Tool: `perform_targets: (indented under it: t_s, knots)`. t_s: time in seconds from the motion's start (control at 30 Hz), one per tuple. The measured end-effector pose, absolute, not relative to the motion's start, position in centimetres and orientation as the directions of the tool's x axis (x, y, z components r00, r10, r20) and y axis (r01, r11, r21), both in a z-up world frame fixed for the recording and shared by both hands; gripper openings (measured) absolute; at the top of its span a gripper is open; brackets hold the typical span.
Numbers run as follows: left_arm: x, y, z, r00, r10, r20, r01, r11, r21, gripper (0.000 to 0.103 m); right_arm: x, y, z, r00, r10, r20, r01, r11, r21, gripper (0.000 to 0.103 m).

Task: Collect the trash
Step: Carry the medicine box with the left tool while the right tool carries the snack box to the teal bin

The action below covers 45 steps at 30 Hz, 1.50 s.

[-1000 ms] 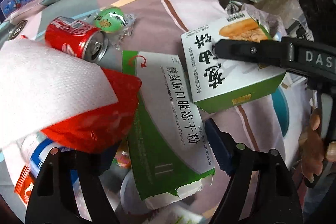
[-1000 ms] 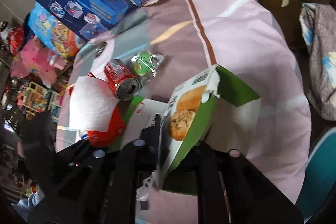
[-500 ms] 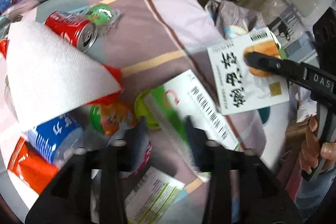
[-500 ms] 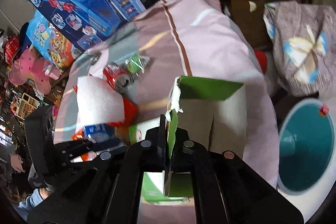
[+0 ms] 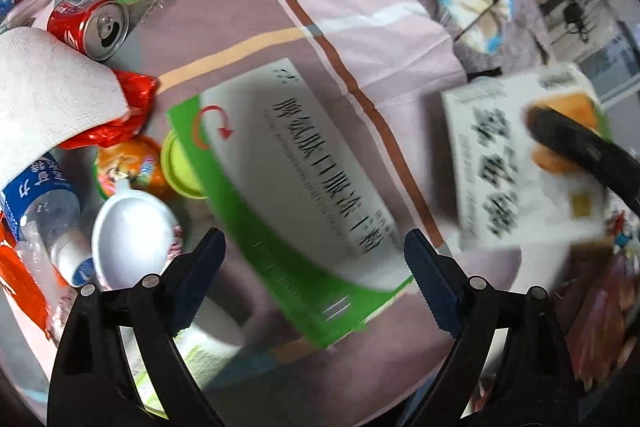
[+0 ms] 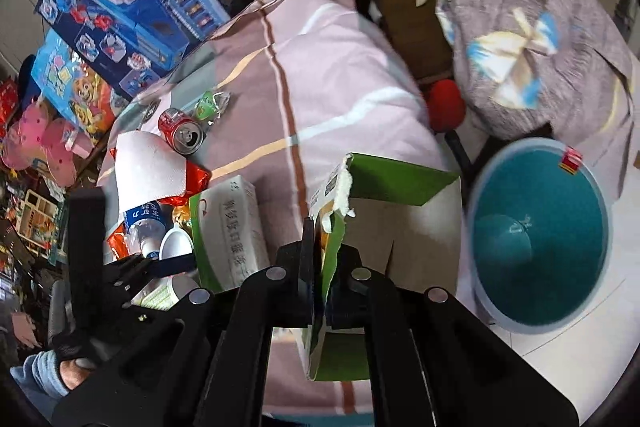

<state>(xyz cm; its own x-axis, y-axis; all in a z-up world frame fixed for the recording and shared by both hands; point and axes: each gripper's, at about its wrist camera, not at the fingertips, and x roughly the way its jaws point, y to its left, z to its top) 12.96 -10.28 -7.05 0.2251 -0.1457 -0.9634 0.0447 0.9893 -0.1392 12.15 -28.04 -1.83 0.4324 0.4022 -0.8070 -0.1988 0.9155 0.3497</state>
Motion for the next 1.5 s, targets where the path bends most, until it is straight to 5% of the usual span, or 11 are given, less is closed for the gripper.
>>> perform_targets:
  t_s: [0.23,0.4,0.63,0.9,0.97,1.03,1.17,1.2,1.3,1.5]
  knots:
    - [14.6,-12.5,-8.8,0.205,-0.042,-0.978,-0.015,0.999,-0.046,0.094,11.3,-30.8,-3.0,0.424,0.421,-0.802,-0.166,0.906,0.388,0.004]
    - [13.6,-11.8,-7.8,0.274,-0.063,-0.96,0.011,0.998,-0.062,0.079,11.4,-31.5,-2.7,0.438,0.469,-0.767,-0.173,0.881,0.44,0.003]
    - [12.7,-11.8,-3.8,0.371,-0.094,-0.924,0.089,0.994,-0.065,0.075,11.7,-33.0,-1.5,0.465,0.556,-0.689,-0.18,0.821,0.542,0.003]
    - [12.1,-11.5,-5.7,0.316,-0.078,-0.945,0.113,0.993,-0.044,0.078,11.7,-30.7,-3.4,0.386,0.51,-0.769,-0.201,0.86,0.47,0.008]
    - [12.1,-11.4,-6.5,0.3,-0.068,-0.952,0.116,0.993,-0.034,0.079,11.4,-30.8,-2.8,0.414,0.478,-0.775,-0.196,0.878,0.436,0.014]
    - [12.0,-11.3,-7.2,0.285,-0.06,-0.957,0.12,0.992,-0.027,0.079,11.1,-31.2,-1.9,0.444,0.471,-0.762,-0.198,0.881,0.43,0.051]
    - [12.1,-11.5,-8.1,0.279,-0.064,-0.958,0.128,0.991,-0.028,0.08,10.9,-31.0,-1.3,0.464,0.441,-0.768,-0.211,0.897,0.388,0.055]
    - [12.0,-11.6,-8.1,0.282,-0.066,-0.957,0.133,0.991,-0.029,0.08,11.0,-30.8,-1.7,0.451,0.44,-0.776,-0.206,0.898,0.39,0.052]
    - [11.6,-11.5,-7.8,0.306,-0.074,-0.949,0.153,0.988,-0.028,0.076,11.4,-29.6,-3.1,0.402,0.432,-0.808,-0.197,0.902,0.384,0.013]
    - [10.8,-8.9,-5.6,0.363,-0.126,-0.923,0.153,0.985,-0.074,0.074,11.6,-27.3,-2.1,0.415,0.461,-0.785,-0.208,0.888,0.411,0.003]
